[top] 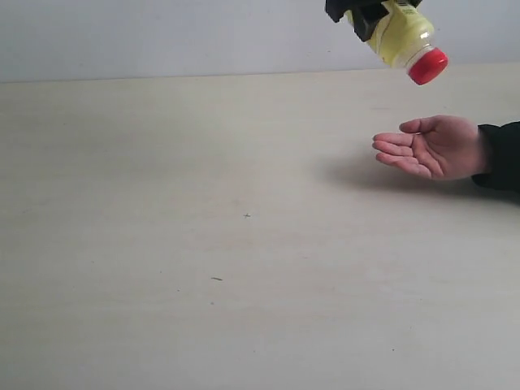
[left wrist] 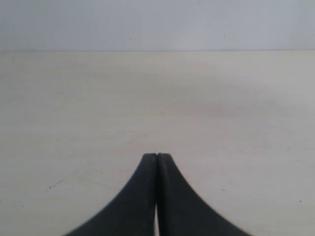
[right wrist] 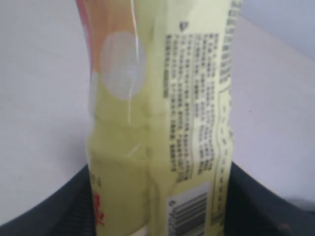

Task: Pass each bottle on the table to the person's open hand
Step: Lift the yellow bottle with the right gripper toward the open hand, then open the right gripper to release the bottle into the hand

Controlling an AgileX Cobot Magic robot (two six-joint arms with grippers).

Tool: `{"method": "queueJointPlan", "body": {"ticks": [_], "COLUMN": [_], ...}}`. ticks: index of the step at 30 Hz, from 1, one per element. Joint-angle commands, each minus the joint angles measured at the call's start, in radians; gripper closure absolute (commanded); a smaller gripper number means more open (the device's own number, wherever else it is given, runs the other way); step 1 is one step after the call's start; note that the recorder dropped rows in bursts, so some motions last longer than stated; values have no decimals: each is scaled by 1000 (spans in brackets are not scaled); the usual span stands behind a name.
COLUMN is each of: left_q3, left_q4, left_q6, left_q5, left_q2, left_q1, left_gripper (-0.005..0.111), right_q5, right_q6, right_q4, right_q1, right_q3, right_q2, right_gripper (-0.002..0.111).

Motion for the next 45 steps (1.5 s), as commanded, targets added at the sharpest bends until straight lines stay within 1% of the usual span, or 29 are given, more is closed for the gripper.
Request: {"method": "queueJointPlan", "body": {"ticks": [1,8,12,18,22,26,30,32,35,39,42,45], "left_q3": [0,0,0,0,0,0,0,0,0,0,0,0], "left_q4": [1,1,1,1,1,1,1,1,1,1,1,1], "left_q6": [-5,-5,-5,-5,-3,-5,-5,-5,-5,-5,-5,-5], "left_q5": [-7,-7,-7,-7,-7,-7,-7,-7,-7,-7,-7,-7], "left_q2": [-7,-7,-7,-7,-7,-7,-7,-7,-7,-7,-7,-7], "left_q1": [-6,-6,-6,-6,-6,-6,-6,-6,-6,-6,-6,-6], "left_gripper": [107,107,107,107,107,107,107,107,107,107,107,107], "right_q5": [5,5,5,5,-110,-179,-201,-209,-224,-266,-287,-287], "right_q6": [93,157,184,214,244,269,280,287,350,388,467,469], "right_q4": [48,41,-26,-46,-65,-84,-89,-108,-176,-192,-233,-252], "right_q1": [0,-2,-23,-67,-83,-102,-112,-112,-112,-112,-112,-112], "right_q3": [25,31,134,299,360,373,373,373,373,373,373,373], "right_q2": [-34,-124,-176,-171,-128,-52,-4,21,67,88,102,104], "right_gripper": [108,108,108,108,108,108,108,108,108,108,108,106]}}
